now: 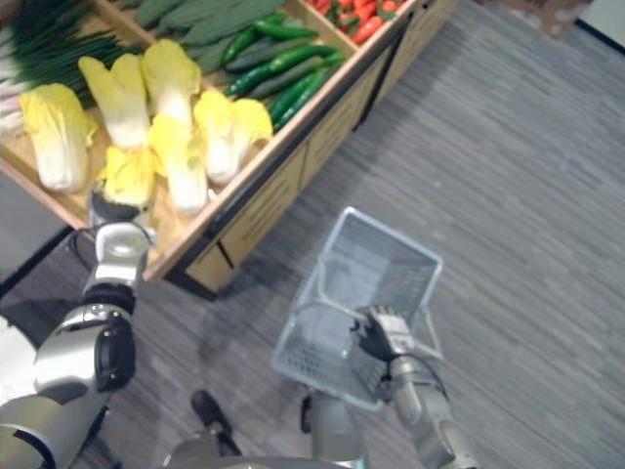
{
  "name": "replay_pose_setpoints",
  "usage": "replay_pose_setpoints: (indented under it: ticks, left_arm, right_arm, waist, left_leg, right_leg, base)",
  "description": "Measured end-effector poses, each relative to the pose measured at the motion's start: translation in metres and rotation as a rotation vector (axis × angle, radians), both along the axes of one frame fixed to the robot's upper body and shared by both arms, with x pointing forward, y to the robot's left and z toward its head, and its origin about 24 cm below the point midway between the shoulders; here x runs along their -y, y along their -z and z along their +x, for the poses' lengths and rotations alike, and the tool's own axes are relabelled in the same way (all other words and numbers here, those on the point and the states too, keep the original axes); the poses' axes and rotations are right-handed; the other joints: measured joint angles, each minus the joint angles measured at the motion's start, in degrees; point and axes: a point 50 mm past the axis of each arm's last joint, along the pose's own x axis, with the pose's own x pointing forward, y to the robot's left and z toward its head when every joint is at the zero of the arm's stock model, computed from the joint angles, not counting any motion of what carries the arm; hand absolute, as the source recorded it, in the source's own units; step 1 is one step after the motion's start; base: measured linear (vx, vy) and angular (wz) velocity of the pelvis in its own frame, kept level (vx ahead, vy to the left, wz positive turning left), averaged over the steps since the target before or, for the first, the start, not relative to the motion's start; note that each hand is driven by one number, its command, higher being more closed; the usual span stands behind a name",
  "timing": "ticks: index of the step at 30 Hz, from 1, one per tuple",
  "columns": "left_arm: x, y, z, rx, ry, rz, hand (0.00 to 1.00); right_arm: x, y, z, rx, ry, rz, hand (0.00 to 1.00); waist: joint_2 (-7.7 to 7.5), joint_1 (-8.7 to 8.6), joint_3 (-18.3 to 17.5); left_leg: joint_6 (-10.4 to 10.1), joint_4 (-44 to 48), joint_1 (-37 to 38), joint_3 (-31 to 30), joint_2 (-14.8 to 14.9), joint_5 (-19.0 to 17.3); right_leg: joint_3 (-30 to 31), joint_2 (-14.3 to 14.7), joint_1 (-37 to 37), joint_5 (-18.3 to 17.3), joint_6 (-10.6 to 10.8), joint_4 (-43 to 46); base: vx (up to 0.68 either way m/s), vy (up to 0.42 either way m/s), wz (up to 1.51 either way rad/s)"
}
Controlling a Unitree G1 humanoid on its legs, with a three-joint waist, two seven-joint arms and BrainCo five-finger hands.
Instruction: Pick vegetable in the basket
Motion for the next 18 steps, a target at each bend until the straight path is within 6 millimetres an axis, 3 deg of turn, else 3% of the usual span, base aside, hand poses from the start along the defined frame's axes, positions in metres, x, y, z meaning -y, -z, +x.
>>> replay_pose_setpoints:
  ticks: [14, 18]
  left_arm:
    - [0.008, 0.008, 0.002, -0.082, 0.085, 0.069, 1.00]
    - [0.011, 0.012, 0.000, -0.088, 0.090, 0.063, 1.00]
  right_arm:
    - [-0.002, 0.004, -0.002, -0.022, 0.002, 0.014, 1.00]
    - [0.000, 0.008, -0.004, -0.041, 0.012, 0.009, 1.00]
  waist:
    - [0.59, -0.43, -0.44]
    - [1.69, -0.44, -1.27]
  left_leg:
    - [0.02, 0.09, 2.67, -3.58, -0.03, 0.00]
    - [0.05, 0.10, 3.08, -4.04, -0.06, 0.02]
  right_leg:
    - [-3.42, -0.57, 4.95, -0.21, -0.24, -0.49]
    - [-3.82, -0.66, 5.66, -0.21, -0.24, -0.53]
  base:
    - [0.00, 0.044, 0.10]
    - [-0.02, 0.034, 0.05]
